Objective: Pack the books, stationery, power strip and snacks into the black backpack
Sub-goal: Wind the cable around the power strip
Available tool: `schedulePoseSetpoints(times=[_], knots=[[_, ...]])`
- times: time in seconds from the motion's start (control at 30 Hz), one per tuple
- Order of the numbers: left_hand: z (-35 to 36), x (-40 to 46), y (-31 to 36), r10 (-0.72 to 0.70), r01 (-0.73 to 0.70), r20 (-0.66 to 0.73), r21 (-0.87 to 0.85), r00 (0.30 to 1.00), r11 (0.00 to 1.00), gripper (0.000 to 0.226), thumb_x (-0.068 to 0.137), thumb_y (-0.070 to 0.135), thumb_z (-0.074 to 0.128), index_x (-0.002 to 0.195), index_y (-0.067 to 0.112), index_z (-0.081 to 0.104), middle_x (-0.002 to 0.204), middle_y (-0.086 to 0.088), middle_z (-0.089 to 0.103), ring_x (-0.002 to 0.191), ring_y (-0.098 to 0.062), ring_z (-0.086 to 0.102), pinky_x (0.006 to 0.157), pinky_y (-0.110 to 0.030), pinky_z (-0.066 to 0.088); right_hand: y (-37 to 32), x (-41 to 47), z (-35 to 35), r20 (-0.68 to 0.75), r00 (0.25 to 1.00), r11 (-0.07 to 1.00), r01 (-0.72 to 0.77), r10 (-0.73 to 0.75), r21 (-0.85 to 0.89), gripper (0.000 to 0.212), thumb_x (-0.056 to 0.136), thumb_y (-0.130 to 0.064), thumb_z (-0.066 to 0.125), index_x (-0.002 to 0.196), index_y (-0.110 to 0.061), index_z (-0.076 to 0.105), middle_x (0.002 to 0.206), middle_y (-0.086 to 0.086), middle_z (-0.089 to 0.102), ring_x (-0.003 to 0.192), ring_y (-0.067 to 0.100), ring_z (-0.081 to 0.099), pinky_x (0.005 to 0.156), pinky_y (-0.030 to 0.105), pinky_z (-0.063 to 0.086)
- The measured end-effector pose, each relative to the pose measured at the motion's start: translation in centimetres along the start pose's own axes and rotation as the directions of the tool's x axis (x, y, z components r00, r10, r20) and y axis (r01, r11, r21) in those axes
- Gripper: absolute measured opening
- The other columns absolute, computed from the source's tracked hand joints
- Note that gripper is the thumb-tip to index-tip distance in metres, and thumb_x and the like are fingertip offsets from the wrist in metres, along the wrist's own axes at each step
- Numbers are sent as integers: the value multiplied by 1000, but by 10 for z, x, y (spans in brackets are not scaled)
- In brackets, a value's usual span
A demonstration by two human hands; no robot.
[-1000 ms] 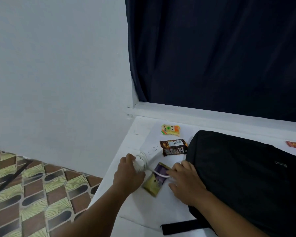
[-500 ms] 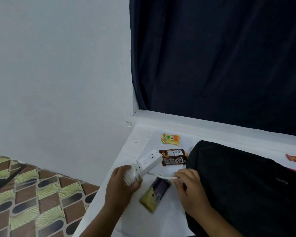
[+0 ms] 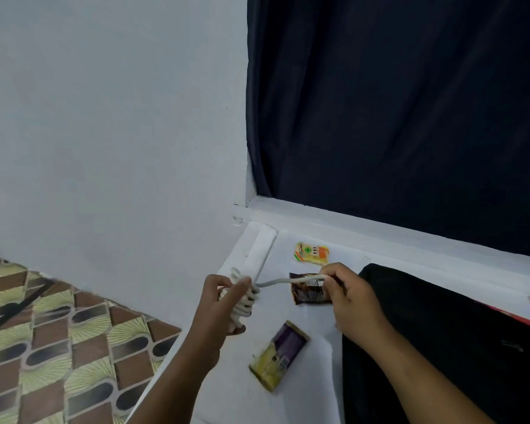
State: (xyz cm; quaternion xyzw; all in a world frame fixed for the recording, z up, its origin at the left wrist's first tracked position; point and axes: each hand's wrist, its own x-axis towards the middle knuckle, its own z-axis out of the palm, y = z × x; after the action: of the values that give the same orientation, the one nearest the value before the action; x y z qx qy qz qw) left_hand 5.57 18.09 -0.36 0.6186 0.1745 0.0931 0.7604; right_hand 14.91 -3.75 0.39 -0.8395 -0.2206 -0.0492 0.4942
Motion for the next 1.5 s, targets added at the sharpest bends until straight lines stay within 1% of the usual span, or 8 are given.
schedulePoseSetpoints(times=[0.17, 0.33, 0.47, 0.6, 0.83, 1.17, 1.33, 1.5], knots=[[-4, 7, -1, -13, 13, 2, 12, 1000, 1000, 31, 85, 43, 73, 110, 56, 60, 84, -5, 68, 71, -19, 60, 64, -36, 51, 13, -2, 3, 238, 971, 994, -6, 31, -107, 19, 96, -12, 61, 95, -29, 70, 87, -22, 65, 88, -3, 58, 75, 9, 42], [-9, 16, -16, -113, 110, -48, -48, 992, 993, 27, 87, 30, 75, 110, 26, 62, 74, -8, 66, 77, -28, 55, 70, -41, 45, 27, -4, -2, 305, 950, 932, 49, 67, -358, 27, 93, -30, 67, 116, -42, 61, 119, -26, 55, 112, -8, 45, 106, 23, 32], [-8, 19, -30, -146, 147, -121, -5, 982, 989, 21, 91, 21, 70, 106, 18, 55, 79, -15, 65, 72, -28, 58, 63, -36, 49, 44, 7, -23, 137, 965, 625, -35, 225, -780, 84, 80, -65, 63, 150, -34, 29, 159, -5, 23, 150, 20, 9, 119, 53, -10], [-8, 22, -39, -189, 195, -143, 26, 971, 981, 37, 88, 25, 73, 117, 12, 52, 87, -19, 67, 74, -30, 61, 61, -36, 55, 56, 14, -39, -49, 879, 516, -323, 475, -793, 96, 69, -71, 65, 147, -34, 24, 157, 6, 27, 144, 38, 20, 116, 60, 9], [0, 38, -29, -218, 198, -123, -159, 968, 967, 29, 90, 27, 64, 98, 0, 64, 72, -13, 53, 56, -24, 54, 54, -26, 49, 51, -12, -54, -201, 967, 703, -250, 154, -666, 23, 81, -25, 70, 99, -34, 59, 89, -12, 64, 96, 21, 62, 91, 40, 38], [43, 71, 46, -176, 165, 12, -406, 984, 899, 24, 97, 34, 57, 80, 17, 61, 70, 1, 41, 60, -15, 35, 91, -35, 51, 20, -63, -67, 9, 1000, 873, 13, -9, -487, 31, 75, -30, 70, 106, -34, 65, 98, -22, 63, 95, 7, 61, 90, 44, 48], [75, 68, 95, -31, 89, 145, -411, 989, 907, 39, 97, 43, 56, 112, 7, 64, 88, -9, 60, 75, -24, 61, 71, -30, 56, 22, -68, -28, 224, 957, 762, 6, 182, -648, 48, 87, -55, 58, 132, -39, 52, 124, -18, 54, 120, 6, 47, 114, 36, 22], [77, 42, 110, 62, 52, 247, -430, 967, 901, 54, 100, 44, 50, 133, 2, 56, 95, -13, 65, 80, -24, 64, 62, -29, 55, 13, -38, -33, 3, 970, 855, -211, 241, -473, 66, 84, -64, 59, 140, -35, 40, 106, -14, 63, 98, 9, 61, 91, 35, 49]])
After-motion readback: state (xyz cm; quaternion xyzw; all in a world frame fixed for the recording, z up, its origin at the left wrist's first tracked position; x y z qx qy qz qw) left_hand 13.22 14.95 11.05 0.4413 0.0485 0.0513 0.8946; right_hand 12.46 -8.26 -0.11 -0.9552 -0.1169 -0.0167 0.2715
